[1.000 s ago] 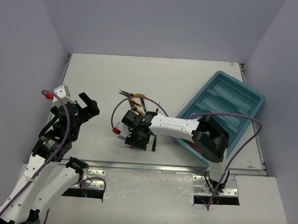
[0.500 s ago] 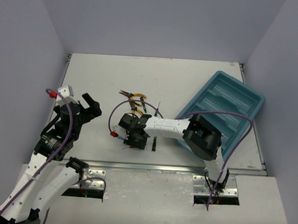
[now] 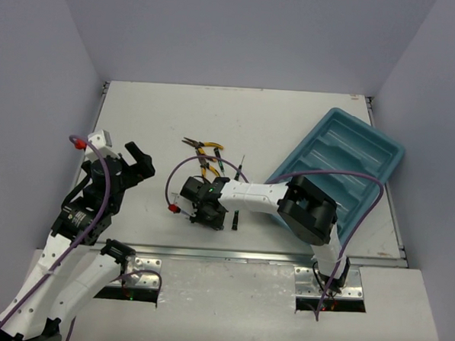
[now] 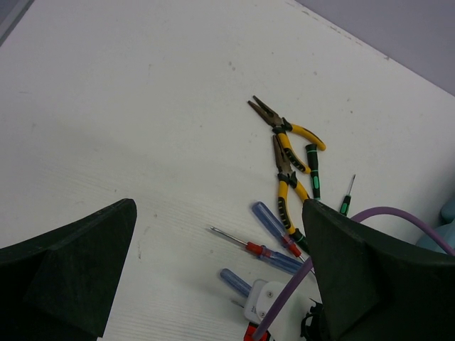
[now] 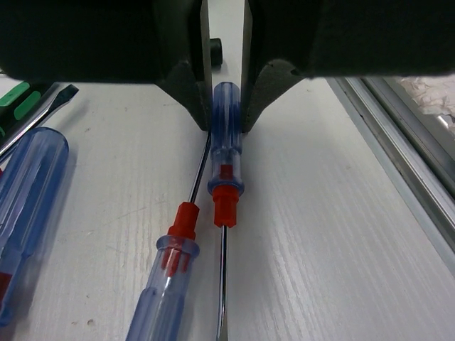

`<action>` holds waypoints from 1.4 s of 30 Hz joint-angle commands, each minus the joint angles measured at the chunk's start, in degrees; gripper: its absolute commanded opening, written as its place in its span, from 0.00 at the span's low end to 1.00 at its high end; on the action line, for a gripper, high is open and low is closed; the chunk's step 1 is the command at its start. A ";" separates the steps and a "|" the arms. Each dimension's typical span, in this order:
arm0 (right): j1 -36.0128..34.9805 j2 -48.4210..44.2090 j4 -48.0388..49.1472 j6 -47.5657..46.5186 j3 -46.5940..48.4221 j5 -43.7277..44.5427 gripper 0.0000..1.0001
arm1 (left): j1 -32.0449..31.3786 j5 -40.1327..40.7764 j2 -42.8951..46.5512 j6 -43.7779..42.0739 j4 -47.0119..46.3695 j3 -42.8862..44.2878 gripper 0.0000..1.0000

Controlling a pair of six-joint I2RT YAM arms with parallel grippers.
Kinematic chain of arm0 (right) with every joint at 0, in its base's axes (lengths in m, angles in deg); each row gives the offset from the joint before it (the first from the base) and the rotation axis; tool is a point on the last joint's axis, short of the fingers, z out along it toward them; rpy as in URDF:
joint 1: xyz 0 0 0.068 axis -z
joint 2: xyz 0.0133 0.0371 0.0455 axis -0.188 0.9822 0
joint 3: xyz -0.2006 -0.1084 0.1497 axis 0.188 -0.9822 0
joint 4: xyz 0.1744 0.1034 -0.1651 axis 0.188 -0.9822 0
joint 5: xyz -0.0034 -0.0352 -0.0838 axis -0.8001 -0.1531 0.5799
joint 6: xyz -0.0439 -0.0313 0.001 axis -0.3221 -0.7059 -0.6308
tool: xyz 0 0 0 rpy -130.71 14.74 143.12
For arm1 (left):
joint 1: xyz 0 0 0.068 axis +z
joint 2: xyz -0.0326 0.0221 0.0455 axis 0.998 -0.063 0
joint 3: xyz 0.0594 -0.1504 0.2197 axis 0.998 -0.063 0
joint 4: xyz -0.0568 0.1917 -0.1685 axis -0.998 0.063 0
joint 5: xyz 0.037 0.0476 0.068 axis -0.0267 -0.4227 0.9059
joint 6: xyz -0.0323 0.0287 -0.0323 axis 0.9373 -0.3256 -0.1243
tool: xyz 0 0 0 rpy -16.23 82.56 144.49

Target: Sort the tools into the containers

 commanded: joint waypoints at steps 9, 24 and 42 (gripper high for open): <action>-0.90 -3.40 -0.31 5.09 0.84 0.35 0.03 | 0.24 -0.37 0.78 -0.64 -2.62 -0.05 1.00; 3.21 -22.84 -7.32 4.45 -4.55 4.65 0.00 | 0.24 -0.23 1.40 -0.60 -2.57 -0.05 1.00; 48.13 -49.49 10.92 -28.28 -33.82 18.43 0.08 | 0.24 -4.94 3.03 -2.36 -4.32 -0.84 1.00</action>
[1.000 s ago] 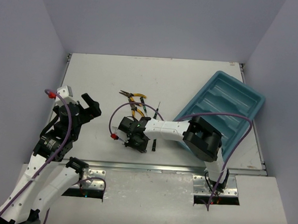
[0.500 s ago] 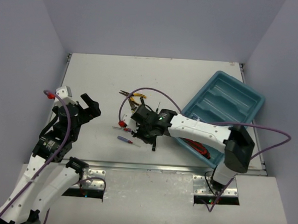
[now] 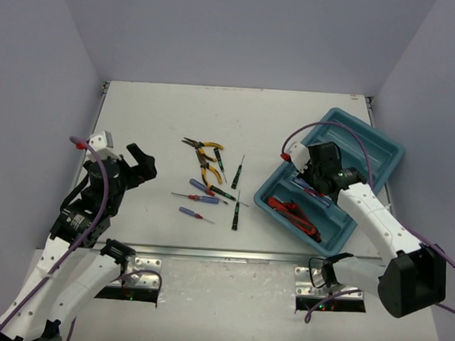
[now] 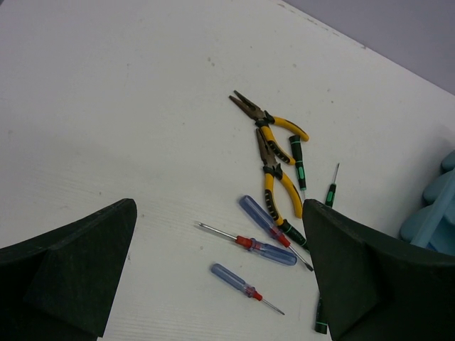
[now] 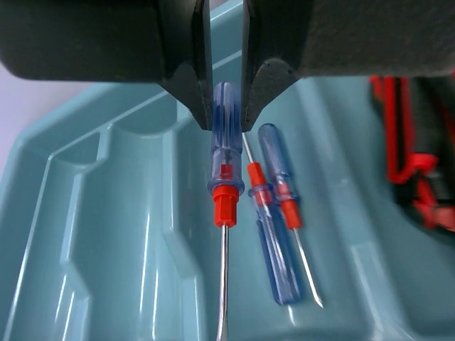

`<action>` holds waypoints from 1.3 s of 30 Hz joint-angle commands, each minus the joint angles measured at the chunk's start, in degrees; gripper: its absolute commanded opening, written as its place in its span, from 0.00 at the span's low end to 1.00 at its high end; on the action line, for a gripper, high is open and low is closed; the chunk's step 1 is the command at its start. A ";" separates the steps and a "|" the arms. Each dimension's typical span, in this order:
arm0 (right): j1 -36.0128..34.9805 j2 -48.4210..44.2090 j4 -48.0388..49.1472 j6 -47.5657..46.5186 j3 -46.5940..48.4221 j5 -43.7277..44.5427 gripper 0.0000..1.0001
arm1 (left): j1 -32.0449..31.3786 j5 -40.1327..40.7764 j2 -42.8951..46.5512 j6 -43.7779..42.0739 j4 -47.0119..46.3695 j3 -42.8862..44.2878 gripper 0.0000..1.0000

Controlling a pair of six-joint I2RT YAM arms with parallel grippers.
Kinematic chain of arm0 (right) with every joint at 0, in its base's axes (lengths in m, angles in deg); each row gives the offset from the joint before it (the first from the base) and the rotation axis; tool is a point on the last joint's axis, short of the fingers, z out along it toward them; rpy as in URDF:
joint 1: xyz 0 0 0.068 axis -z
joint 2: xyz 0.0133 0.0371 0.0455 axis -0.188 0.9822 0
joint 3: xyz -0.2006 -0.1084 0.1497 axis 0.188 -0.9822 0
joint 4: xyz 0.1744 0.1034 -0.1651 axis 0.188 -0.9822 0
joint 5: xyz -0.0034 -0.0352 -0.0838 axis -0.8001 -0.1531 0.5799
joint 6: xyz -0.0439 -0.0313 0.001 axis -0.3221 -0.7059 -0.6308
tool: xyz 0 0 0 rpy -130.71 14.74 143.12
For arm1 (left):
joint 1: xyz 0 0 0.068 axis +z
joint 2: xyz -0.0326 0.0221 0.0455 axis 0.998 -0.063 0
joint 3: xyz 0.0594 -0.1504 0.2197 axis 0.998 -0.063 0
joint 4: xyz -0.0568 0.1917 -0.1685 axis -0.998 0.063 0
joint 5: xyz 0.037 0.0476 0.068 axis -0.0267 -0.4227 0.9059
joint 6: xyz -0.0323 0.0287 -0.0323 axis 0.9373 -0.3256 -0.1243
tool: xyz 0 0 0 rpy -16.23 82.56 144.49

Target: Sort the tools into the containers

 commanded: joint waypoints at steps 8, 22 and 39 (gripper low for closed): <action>2.43 1.06 7.88 -3.41 -5.82 5.13 0.58 | 0.07 -2.93 1.10 -1.70 -3.62 -0.51 1.00; -2.07 -8.88 13.33 26.22 4.62 -27.85 0.99 | -2.08 -10.92 -10.41 28.96 -4.58 -13.31 1.00; -11.99 1.04 3.21 38.17 9.51 6.25 0.99 | -23.56 2.06 -42.84 57.87 4.78 -3.52 0.95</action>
